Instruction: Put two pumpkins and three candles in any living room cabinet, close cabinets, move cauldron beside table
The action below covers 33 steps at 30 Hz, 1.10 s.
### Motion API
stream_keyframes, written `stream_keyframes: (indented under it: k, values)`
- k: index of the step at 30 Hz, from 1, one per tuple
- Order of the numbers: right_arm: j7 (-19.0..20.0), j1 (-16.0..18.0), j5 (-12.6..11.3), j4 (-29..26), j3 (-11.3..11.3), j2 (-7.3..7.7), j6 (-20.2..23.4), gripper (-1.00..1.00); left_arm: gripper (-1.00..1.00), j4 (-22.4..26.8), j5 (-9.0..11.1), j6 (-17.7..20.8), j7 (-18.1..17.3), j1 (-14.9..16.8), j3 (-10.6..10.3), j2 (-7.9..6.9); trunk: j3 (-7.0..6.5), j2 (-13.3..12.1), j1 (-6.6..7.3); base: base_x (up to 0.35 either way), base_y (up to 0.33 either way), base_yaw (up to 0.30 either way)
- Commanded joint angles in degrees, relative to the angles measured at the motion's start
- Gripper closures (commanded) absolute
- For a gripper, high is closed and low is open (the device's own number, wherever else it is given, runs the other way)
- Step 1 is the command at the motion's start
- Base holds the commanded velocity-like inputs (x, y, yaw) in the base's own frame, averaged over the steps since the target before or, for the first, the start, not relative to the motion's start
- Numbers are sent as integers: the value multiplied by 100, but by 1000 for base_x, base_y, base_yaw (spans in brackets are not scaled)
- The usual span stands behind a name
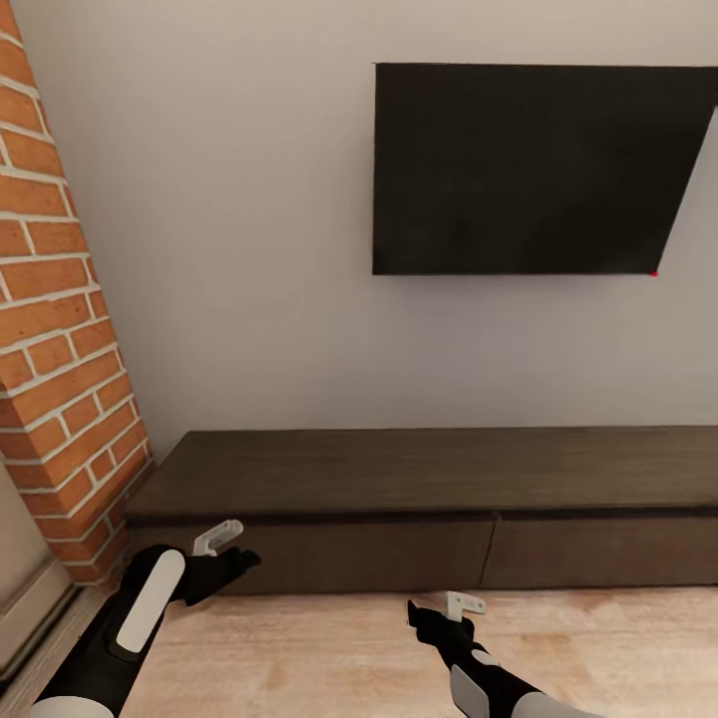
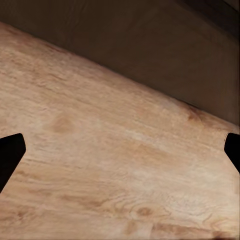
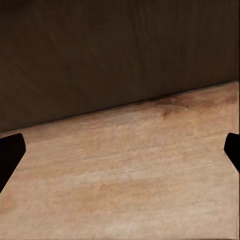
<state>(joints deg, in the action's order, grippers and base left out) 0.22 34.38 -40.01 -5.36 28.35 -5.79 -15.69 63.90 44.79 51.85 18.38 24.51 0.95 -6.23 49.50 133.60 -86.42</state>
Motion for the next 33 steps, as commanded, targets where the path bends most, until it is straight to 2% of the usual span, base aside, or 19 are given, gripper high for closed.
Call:
stream_keyframes:
  k: [1,15,33]
  values:
    - [3,5,-59,8,48,-2,-22,-100,-100,8,63,18,51,1,6,-1,6,3,1,7,1,-288]
    - [3,4,-59,8,48,-17,-22,-100,-100,8,61,18,51,1,21,-1,6,3,1,31,88,-264]
    - [-19,6,-59,8,57,-27,-38,-100,-100,8,74,18,51,1,36,-1,6,3,1,25,104,-11]
